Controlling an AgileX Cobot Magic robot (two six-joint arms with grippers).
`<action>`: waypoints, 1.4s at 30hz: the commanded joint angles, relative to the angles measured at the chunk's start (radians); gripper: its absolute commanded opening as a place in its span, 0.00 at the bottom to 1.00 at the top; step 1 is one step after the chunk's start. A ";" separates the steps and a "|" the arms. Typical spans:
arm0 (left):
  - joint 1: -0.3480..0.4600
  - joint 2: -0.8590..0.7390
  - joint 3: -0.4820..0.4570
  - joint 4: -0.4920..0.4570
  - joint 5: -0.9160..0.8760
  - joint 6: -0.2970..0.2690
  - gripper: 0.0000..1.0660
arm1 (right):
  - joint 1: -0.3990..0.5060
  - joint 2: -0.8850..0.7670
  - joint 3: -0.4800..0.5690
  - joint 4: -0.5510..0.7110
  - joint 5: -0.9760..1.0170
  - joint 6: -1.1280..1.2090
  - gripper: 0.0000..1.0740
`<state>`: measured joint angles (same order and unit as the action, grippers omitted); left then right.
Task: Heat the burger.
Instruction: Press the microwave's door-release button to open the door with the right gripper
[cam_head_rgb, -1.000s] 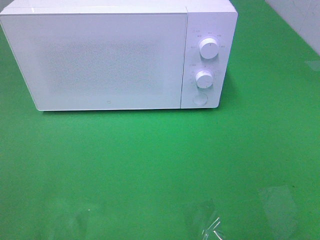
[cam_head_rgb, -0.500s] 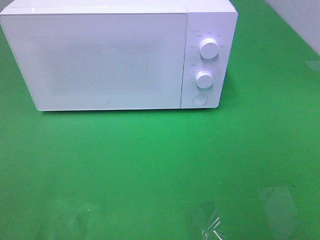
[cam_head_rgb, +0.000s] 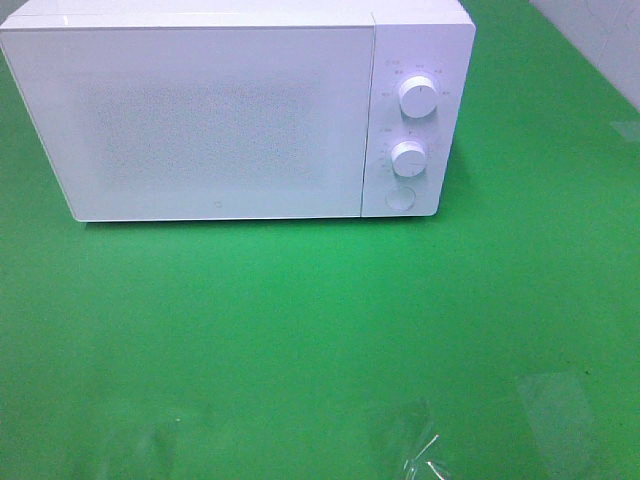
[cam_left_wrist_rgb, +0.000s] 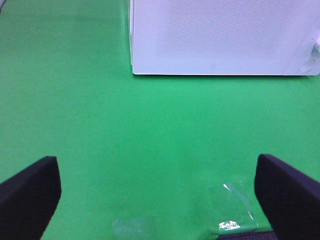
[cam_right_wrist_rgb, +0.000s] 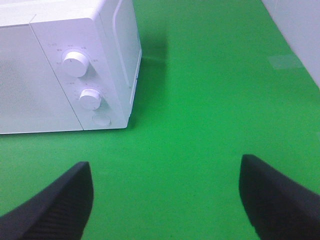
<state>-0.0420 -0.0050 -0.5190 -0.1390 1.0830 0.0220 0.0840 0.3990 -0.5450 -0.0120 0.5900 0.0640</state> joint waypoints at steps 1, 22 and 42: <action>0.000 -0.017 0.004 -0.005 -0.015 0.001 0.92 | -0.001 0.110 -0.008 -0.001 -0.089 0.003 0.71; 0.000 -0.017 0.004 -0.005 -0.015 0.001 0.92 | -0.001 0.526 0.153 -0.006 -0.828 0.005 0.69; 0.000 -0.017 0.004 -0.005 -0.015 0.001 0.92 | -0.001 1.010 0.324 0.003 -1.513 -0.003 0.69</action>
<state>-0.0420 -0.0050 -0.5190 -0.1390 1.0830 0.0220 0.0840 1.4050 -0.2230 -0.0090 -0.8900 0.0640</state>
